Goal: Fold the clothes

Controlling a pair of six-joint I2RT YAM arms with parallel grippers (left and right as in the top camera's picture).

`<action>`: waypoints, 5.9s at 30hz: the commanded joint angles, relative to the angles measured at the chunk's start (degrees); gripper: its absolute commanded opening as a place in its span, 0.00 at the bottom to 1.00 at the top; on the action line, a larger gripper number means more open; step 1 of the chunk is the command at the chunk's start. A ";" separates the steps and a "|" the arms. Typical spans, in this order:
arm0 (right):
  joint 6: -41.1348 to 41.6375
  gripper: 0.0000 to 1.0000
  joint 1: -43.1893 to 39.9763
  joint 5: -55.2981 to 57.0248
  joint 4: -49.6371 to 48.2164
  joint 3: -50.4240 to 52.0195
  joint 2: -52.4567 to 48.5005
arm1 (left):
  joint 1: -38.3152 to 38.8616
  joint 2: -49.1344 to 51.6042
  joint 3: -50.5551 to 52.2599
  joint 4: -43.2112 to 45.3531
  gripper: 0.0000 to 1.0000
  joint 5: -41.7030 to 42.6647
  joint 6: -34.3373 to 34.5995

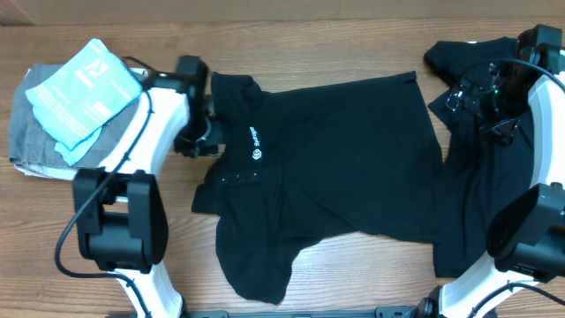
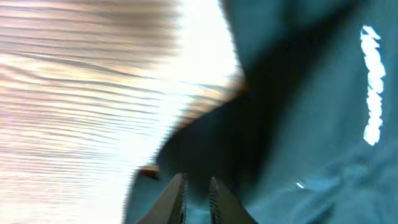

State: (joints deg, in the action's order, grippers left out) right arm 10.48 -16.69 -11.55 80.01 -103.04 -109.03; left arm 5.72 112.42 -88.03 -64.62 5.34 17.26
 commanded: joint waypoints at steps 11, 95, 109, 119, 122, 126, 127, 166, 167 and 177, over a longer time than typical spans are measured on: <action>-0.07 1.00 0.07 0.39 -0.28 -0.02 0.44 | -0.85 -0.22 9.73 10.58 0.35 -1.75 -3.96; -0.07 1.00 0.07 0.39 -0.28 -0.02 0.44 | 7.74 -3.37 13.53 5.05 0.32 -2.45 10.05; -0.07 1.00 0.07 0.39 -0.28 -0.02 0.44 | 7.56 -3.34 23.19 14.67 0.07 -2.69 10.23; -0.07 1.00 0.07 0.39 -0.28 -0.02 0.44 | -0.39 -3.34 24.28 11.10 0.04 -10.69 10.21; -0.09 1.00 0.07 0.39 -0.28 -0.02 0.44 | -5.20 -3.34 24.28 10.86 0.04 -10.95 9.86; -0.07 1.00 0.07 0.39 -0.28 -0.02 0.44 | -10.78 -3.34 24.28 10.88 0.04 -11.54 8.31; -0.09 1.00 0.07 0.39 -0.28 -0.02 0.44 | -11.87 -3.34 24.28 10.91 0.04 -11.52 8.00; -0.07 1.00 0.07 0.39 -0.28 -0.02 0.44 | -4.17 -5.35 14.53 10.49 0.04 2.19 5.73; -0.07 1.00 0.07 0.39 -0.28 -0.02 0.44 | -4.17 -5.20 15.45 11.58 0.04 2.19 5.73; -0.07 1.00 0.07 0.39 -0.28 -0.02 0.44 | -4.24 -4.85 23.21 18.12 0.04 -8.79 5.68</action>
State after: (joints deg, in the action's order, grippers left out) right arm 10.48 -16.69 -11.55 79.99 -103.04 -109.03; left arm 1.63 106.94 -66.57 -47.33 1.74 23.44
